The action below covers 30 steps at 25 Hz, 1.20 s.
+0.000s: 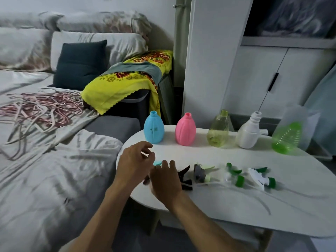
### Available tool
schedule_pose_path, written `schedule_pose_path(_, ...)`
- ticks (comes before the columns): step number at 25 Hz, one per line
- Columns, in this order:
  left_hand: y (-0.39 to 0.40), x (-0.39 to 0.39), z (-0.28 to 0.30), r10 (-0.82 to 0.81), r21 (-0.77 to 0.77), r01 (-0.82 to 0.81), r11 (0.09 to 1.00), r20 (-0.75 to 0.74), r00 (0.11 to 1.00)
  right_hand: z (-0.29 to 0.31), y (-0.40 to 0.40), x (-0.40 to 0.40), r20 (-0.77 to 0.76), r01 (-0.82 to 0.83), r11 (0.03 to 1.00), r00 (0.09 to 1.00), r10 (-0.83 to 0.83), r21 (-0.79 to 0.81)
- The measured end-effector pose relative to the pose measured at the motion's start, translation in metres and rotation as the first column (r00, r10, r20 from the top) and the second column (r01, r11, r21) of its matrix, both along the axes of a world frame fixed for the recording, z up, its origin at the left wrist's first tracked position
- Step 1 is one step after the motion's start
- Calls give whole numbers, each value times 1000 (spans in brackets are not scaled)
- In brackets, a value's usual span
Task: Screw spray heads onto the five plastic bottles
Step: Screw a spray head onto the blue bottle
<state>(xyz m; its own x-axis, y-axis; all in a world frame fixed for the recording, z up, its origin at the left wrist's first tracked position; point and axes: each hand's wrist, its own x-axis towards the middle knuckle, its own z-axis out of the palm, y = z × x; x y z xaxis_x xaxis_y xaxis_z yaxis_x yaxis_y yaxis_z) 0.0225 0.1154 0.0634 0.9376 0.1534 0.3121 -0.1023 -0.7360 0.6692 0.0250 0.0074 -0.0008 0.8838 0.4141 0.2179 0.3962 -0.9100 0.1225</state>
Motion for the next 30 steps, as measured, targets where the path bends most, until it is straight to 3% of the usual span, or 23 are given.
schedule_pose_path(3,0,11,13,81,-124,-55,991,212,974,31,-23,3,48,-40,927,999,23,373)
schedule_pose_path(6,4,42,21,201,-341,-97,935,286,937,81,-84,4,-2,-53,627,996,87,777)
schedule_pose_path(9,-4,92,0,190,-270,-149,951,134,973,108,-153,-8,-102,68,262,988,118,963)
schedule_pose_path(11,-13,125,-23,154,-189,-157,969,-29,988,104,-184,-17,-132,130,37,989,60,991)
schedule_pose_path(14,-21,161,-49,163,-296,-195,935,-129,978,87,-205,-21,-219,223,-131,975,42,966)
schedule_pose_path(17,-23,173,-65,117,-452,-173,875,-150,982,83,-220,-17,-284,284,-250,958,38,926)
schedule_pose_path(21,-25,155,-46,102,-337,-117,934,-64,993,100,-236,-14,-250,293,-480,956,153,827)
schedule_pose_path(23,-30,132,-20,42,-234,-35,971,24,999,109,-243,-13,-183,227,-543,974,135,808)
schedule_pose_path(25,-38,98,1,-29,-108,34,994,43,999,116,-247,-12,-138,155,-536,988,73,830)
schedule_pose_path(30,-65,11,15,-134,254,70,965,244,960,128,-251,-15,-33,25,-315,999,-22,949)
